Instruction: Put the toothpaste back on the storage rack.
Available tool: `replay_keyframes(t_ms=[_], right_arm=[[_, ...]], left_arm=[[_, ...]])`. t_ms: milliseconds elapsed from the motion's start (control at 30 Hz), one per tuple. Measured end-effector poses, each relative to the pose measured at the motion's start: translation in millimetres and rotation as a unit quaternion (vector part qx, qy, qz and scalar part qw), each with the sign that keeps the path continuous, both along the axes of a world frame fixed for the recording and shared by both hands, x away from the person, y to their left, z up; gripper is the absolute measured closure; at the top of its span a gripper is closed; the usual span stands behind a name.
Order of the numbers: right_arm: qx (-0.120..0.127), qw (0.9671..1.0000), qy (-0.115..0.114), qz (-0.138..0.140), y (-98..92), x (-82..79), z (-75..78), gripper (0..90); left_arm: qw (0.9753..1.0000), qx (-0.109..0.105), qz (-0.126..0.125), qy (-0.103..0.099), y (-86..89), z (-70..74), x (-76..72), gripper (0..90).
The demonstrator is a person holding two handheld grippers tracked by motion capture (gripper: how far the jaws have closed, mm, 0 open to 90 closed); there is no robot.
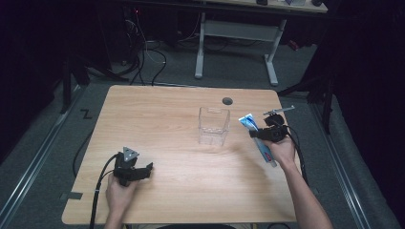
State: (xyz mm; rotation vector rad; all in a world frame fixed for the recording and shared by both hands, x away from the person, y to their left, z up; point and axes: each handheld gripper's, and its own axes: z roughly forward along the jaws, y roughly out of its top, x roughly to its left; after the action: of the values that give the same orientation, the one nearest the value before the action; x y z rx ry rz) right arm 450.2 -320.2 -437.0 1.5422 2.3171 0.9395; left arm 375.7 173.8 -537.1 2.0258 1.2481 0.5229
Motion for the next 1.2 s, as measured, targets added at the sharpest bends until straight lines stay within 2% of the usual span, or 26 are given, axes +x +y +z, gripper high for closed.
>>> replay_keyframes(t_ms=[167,400,700,1100,1200], right_arm=[[0.009,0.9999,-0.007,0.007,1.1,-6.2,1.9,71.4],[0.026,0.9989,-0.030,0.023,6.1,-18.5,10.1,71.4],[0.045,0.9964,-0.058,0.042,16.7,-29.2,24.7,71.4],[0.065,0.9926,-0.084,0.059,28.5,-33.0,38.6,71.3],[0.070,0.9920,-0.084,0.062,30.7,-32.0,42.3,71.2]], left_arm=[[1.0000,0.000,0.000,0.000,0.0,-0.1,0.0,18.7],[1.0000,0.000,0.000,0.000,0.0,0.0,0.0,18.7],[1.0000,0.000,0.000,0.000,0.0,-0.1,0.0,18.7],[1.0000,0.000,0.000,0.000,0.0,0.0,0.0,18.7],[1.0000,0.000,0.000,0.000,0.0,0.0,0.0,18.7]])
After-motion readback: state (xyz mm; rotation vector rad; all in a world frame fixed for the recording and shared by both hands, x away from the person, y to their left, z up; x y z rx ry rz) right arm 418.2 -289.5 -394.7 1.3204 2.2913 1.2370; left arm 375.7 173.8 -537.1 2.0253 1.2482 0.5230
